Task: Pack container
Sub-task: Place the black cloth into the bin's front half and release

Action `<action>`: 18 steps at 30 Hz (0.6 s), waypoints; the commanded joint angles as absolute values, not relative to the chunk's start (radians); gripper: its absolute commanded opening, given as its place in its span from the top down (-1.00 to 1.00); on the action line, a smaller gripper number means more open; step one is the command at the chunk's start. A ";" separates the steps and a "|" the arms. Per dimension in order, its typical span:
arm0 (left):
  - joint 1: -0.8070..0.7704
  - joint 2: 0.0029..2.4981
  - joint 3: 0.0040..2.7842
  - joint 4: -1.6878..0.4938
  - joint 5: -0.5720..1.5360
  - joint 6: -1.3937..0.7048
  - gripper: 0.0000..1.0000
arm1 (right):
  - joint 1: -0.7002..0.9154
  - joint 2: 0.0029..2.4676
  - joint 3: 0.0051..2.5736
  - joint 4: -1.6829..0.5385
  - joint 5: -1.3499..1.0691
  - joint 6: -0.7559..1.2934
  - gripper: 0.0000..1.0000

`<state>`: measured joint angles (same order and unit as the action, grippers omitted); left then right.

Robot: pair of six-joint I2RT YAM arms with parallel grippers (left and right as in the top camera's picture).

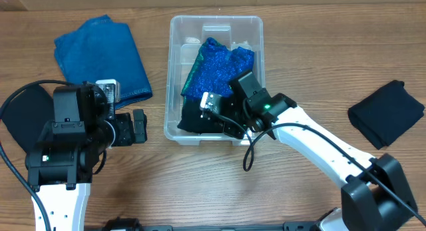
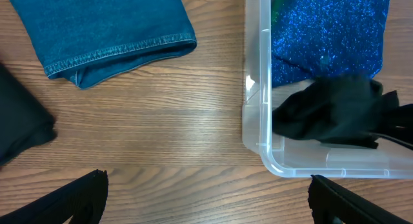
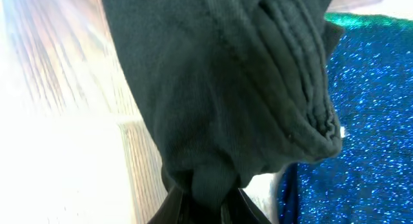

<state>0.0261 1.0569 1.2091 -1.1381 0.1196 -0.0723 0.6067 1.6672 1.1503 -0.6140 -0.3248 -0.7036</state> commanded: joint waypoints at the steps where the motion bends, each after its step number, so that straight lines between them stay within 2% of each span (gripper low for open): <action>1: 0.019 1.060 1.231 -1.141 0.131 -0.083 -1.00 | 0.607 1.663 1.180 -0.601 -0.327 -0.736 0.92; 2: 0.019 1.060 1.231 -1.142 0.131 -0.083 -1.00 | 0.606 1.663 1.180 -0.582 -0.277 -0.729 0.71; 3: 0.019 1.060 1.231 -1.144 0.131 -0.083 -1.00 | 0.604 1.663 1.180 -0.535 -0.168 -0.681 -1.00; 6: 0.019 1.060 1.231 -1.152 0.131 -0.083 -1.00 | 0.604 1.653 1.186 -0.388 0.287 -0.392 -1.00; 12: 0.019 1.060 1.231 -1.155 0.131 -0.083 -1.00 | 0.587 1.462 1.200 -0.381 0.417 -0.157 -1.00; 15: 0.019 1.060 1.231 -1.156 0.131 -0.083 -1.00 | 0.438 1.294 1.200 -0.477 0.433 0.187 -1.00; 16: 0.019 1.060 1.231 -1.156 0.131 -0.083 -1.00 | 0.333 1.251 1.200 -0.530 0.422 0.269 -1.00; 18: 0.019 1.060 1.231 -1.155 0.131 -0.083 -1.00 | 0.149 1.227 1.200 -0.595 0.347 0.326 -1.00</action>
<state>0.0257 1.0569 1.2091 -1.1561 0.1200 -0.0723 0.3653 1.2682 1.1847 -0.5365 0.3813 0.0879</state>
